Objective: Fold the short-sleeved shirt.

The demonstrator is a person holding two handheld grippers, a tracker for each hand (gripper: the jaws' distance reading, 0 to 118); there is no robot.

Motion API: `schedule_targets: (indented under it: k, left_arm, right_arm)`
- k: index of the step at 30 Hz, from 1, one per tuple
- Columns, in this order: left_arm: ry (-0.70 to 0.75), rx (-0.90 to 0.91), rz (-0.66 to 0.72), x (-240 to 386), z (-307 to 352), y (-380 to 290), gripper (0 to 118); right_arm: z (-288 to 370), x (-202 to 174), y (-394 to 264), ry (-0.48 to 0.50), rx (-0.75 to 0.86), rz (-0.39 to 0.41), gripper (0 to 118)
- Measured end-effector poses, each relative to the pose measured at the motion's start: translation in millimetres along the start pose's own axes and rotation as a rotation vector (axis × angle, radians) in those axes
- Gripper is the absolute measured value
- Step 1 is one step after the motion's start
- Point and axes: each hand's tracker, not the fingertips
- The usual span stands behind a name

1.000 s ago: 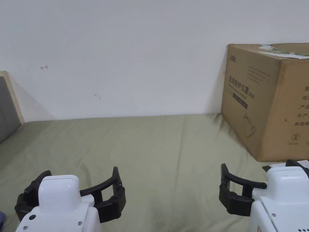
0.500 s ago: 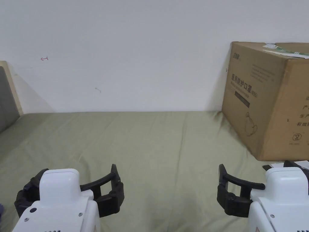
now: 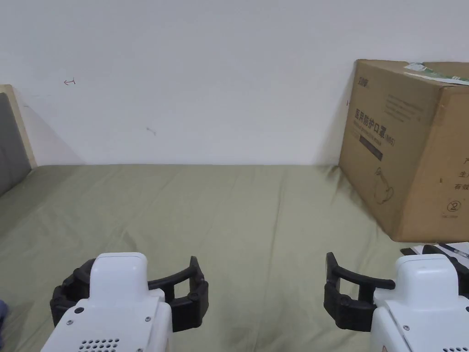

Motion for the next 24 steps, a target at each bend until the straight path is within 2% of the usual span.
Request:
schedule_targets:
  k: [14, 19, 22, 24]
  left_arm:
    - [-0.043, -0.047, -0.041, 19.5, 1.4, -3.3, 117]
    - [0.020, -0.076, -0.004, 19.5, -4.0, -1.7, 117]
    - [-0.017, -0.081, 0.020, 14.7, -4.5, -2.2, 117]
    - [0.042, -0.097, -0.011, 19.3, -7.3, -4.0, 117]
  right_arm:
    - [-1.6, -3.9, -3.4, 0.017, -0.022, 0.011, 118]
    - [-1.2, -3.6, -4.7, 0.016, -0.028, 0.010, 118]
    - [-1.1, -3.0, -5.0, 0.015, -0.029, 0.012, 118]
    - [-0.9, -2.6, -5.5, 0.014, -0.029, 0.011, 118]
